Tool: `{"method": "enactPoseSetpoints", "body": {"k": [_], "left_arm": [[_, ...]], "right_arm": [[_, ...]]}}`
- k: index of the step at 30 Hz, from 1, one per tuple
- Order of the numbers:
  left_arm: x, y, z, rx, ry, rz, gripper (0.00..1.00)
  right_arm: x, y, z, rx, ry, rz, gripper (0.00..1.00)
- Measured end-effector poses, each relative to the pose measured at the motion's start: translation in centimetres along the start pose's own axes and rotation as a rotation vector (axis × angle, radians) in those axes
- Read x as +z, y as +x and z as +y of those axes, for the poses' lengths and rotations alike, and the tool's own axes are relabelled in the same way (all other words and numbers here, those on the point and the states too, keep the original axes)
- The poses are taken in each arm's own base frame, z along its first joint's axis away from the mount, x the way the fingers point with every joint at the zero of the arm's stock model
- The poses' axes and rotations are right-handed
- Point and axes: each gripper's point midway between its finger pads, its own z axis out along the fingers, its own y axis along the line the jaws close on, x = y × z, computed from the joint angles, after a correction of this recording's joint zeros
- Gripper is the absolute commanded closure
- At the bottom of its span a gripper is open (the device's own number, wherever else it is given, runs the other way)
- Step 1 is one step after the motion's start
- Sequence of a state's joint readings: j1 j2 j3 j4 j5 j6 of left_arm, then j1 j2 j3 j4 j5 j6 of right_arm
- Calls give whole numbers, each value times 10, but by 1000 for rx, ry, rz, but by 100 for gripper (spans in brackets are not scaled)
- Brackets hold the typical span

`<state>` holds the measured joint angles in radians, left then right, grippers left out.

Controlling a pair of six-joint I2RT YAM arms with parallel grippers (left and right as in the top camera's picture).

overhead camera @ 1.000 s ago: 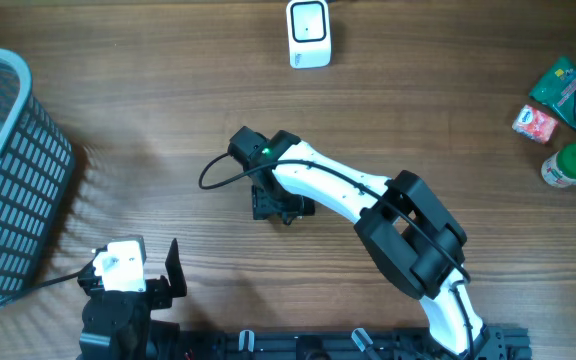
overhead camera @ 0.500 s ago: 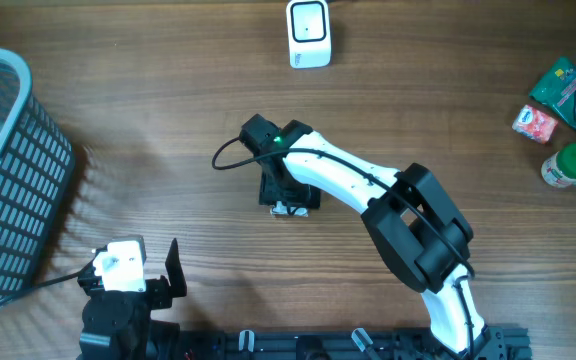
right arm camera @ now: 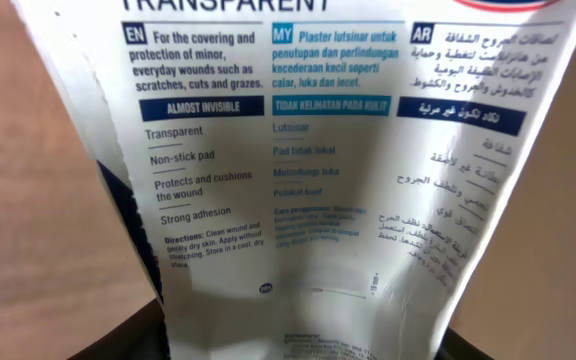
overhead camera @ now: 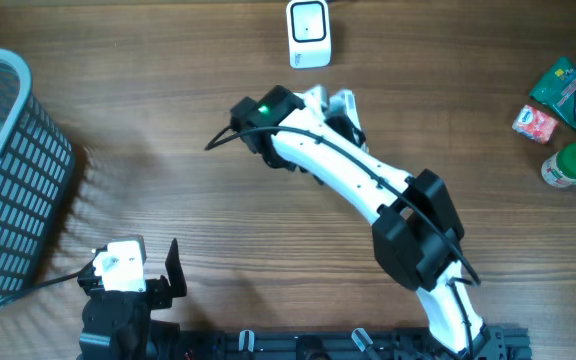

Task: Scan the item barcode
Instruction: 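Lift the bandage pack and hold it toward the scanner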

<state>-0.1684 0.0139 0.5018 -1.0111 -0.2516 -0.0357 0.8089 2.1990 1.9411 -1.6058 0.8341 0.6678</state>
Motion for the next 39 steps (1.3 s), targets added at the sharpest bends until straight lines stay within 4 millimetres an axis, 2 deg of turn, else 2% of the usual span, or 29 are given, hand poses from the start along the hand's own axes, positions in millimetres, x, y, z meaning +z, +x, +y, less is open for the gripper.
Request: {"method": "enactPoseSetpoints", "body": {"k": [2,4,5,7,8,10,12,18,20,22,24,27,28,30,32,33,35,37,39], "left_arm": [[0,0,0,0,0,0,0],[0,0,0,0,0,0,0],[0,0,0,0,0,0,0],[0,0,0,0,0,0,0],[0,0,0,0,0,0,0],[0,0,0,0,0,0,0],[0,0,0,0,0,0,0],[0,0,0,0,0,0,0],[0,0,0,0,0,0,0],[0,0,0,0,0,0,0],[0,0,0,0,0,0,0],[0,0,0,0,0,0,0],[0,0,0,0,0,0,0],[0,0,0,0,0,-1,0],[0,0,0,0,0,0,0],[0,0,0,0,0,0,0],[0,0,0,0,0,0,0],[0,0,0,0,0,0,0],[0,0,0,0,0,0,0]], "right_arm": [[-15,-10,-3,-69,75,-99,41],[-39,-17,0,-150,148,-212,41],[-57,-20,4,-188,189,-288,41],[-82,-27,4,-247,277,-400,32],[-96,-32,2,-266,327,-460,32],[-120,-36,6,-301,392,-556,34],[-137,-38,7,-335,444,-614,38],[-141,-43,5,-322,470,-637,39],[-141,-46,6,-279,458,-646,44],[-130,-58,5,-163,416,-638,46],[-111,-68,9,-74,327,-594,46],[-61,-90,21,18,105,-473,45],[-47,-102,30,52,-8,-449,45],[-31,-123,52,91,-243,-429,45],[-30,-138,74,112,-469,-432,45],[-35,-150,88,133,-649,-438,45],[-46,-165,99,183,-918,-441,46],[-56,-189,88,284,-1179,-458,46],[-53,-209,62,377,-1349,-481,46]]}}
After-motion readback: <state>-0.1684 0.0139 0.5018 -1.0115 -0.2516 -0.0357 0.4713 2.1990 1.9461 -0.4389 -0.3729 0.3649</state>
